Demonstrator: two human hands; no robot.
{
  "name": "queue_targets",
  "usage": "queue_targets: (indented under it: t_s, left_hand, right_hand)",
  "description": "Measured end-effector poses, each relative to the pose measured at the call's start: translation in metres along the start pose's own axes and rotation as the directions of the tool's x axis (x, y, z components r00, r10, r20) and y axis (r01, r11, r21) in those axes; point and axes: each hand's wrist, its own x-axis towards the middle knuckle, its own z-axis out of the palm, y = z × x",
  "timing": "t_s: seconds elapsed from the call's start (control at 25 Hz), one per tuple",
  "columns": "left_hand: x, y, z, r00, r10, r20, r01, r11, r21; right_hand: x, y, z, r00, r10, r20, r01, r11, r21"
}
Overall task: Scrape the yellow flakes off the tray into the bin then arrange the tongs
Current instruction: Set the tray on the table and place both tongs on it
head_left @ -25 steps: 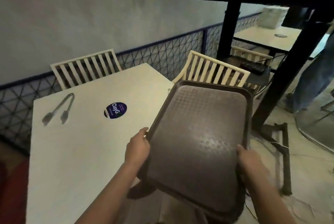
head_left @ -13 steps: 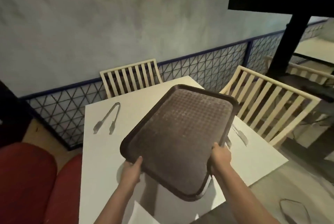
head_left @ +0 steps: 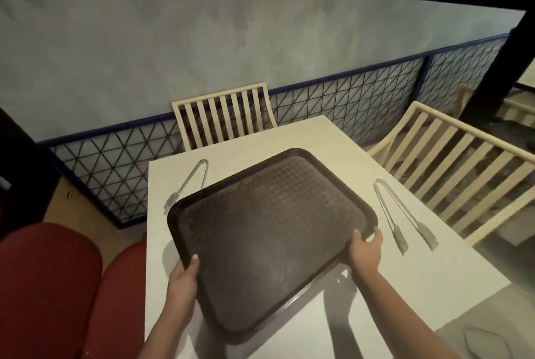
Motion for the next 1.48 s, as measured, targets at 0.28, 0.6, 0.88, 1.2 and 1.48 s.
queue_targets:
  t_s: [0.28, 0.6, 0.88, 1.2, 1.48]
  left_hand:
    - [0.037, 0.001, 0.008, 0.979, -0.179, 0.093, 0.161, 0.972, 0.173]
    - [0.047, -0.003, 0.043, 0.99, 0.075, -0.116, 0.007, 0.81, 0.586]
    - [0.067, -0.021, 0.047, 0.98, 0.143, -0.139, 0.025, 0.604, 0.797]
    - [0.072, -0.025, 0.064, 0.97, 0.082, -0.229, 0.126, 0.633, 0.764]
    - [0.048, -0.004, 0.115, 0.941, 0.203, -0.269, 0.122, 0.54, 0.833]
  right_hand:
    - [0.053, 0.001, -0.035, 0.979, -0.049, 0.196, 0.111, 0.943, -0.315]
    - [0.087, 0.027, -0.03, 0.955, 0.121, 0.27, 0.079, 0.775, -0.627]
    - [0.102, 0.043, -0.031, 0.941, 0.176, 0.29, 0.102, 0.668, -0.737]
    - [0.11, 0.043, -0.03, 0.937, 0.143, 0.32, 0.197, 0.539, -0.819]
    - [0.122, 0.017, -0.039, 0.917, -0.239, 0.319, 0.395, 0.439, -0.807]
